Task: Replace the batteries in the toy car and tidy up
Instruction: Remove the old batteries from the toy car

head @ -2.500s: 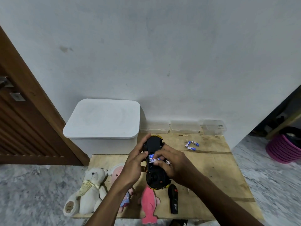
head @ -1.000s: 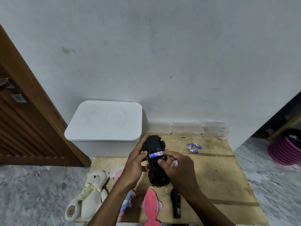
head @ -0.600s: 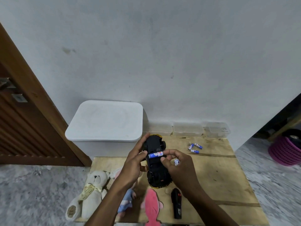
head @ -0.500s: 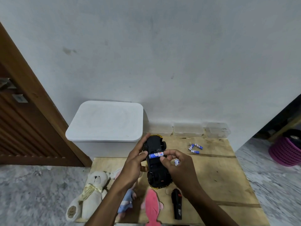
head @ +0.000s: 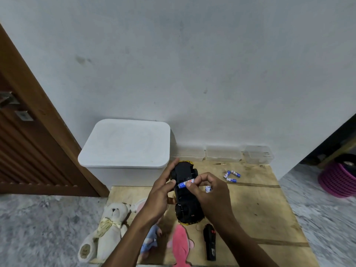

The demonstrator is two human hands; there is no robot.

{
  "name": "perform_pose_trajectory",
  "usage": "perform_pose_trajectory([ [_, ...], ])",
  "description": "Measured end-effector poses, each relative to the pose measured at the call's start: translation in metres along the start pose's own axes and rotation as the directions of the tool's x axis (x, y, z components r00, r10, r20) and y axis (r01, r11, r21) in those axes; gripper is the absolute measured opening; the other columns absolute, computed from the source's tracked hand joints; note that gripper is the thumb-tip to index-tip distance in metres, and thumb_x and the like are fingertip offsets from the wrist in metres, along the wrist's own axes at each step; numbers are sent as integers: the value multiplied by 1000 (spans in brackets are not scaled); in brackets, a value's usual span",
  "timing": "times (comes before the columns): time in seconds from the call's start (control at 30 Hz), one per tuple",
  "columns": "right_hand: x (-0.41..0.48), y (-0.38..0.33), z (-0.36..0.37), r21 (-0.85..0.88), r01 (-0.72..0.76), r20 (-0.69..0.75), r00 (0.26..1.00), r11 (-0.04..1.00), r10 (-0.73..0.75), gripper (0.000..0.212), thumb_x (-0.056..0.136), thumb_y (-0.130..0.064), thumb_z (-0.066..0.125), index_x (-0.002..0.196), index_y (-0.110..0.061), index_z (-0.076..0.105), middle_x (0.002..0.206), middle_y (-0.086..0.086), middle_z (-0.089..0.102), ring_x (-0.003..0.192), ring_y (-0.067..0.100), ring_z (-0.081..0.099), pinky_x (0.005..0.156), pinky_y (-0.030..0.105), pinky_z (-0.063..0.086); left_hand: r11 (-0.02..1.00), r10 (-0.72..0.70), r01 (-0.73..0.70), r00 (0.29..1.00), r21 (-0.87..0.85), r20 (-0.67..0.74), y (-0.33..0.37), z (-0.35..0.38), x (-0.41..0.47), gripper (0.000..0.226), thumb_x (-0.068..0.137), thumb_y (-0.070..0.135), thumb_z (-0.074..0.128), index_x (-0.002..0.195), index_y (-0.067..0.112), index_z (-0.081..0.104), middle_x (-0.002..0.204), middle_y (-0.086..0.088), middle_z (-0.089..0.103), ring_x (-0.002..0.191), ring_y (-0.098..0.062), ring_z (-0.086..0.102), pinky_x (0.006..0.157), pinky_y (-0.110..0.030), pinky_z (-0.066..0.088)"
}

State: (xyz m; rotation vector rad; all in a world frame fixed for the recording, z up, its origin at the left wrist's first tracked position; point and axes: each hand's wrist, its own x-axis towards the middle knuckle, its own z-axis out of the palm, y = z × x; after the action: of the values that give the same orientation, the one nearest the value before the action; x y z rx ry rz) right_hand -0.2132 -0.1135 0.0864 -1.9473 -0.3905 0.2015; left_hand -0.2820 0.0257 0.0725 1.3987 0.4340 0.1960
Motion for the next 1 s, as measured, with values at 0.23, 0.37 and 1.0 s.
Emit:
perform_pose_trajectory([
  [0.23, 15, -17, -15, 441, -259, 63, 964, 859, 258, 8, 88, -11, 69, 92, -10, 62, 62, 5, 53, 37, 11, 34, 37, 20, 27, 1000, 7, -7, 999, 2, -32, -3, -5, 4, 63, 103, 2, 35, 136, 53, 52, 136, 16, 63, 124, -18, 61, 84, -38, 58],
  [0.37, 23, -18, -25, 686, -426, 238, 898, 589, 371, 14, 93, -9, 50, 102, -7, 61, 66, 6, 47, 40, 9, 31, 36, 18, 24, 1000, 19, -20, 998, -6, -58, -5, -7, 5, 61, 102, 1, 35, 138, 47, 53, 138, 11, 64, 128, -23, 58, 104, -53, 47],
  [1.0, 22, 3, -26, 670, -561, 330, 812, 486, 482, 18, 96, -26, 61, 108, -13, 60, 67, -3, 46, 42, 6, 32, 33, 18, 22, 997, -70, 70, 997, 44, -18, -21, 5, 19, 68, 99, -2, 46, 145, 48, 43, 129, 11, 66, 115, -18, 63, 82, -38, 55],
])
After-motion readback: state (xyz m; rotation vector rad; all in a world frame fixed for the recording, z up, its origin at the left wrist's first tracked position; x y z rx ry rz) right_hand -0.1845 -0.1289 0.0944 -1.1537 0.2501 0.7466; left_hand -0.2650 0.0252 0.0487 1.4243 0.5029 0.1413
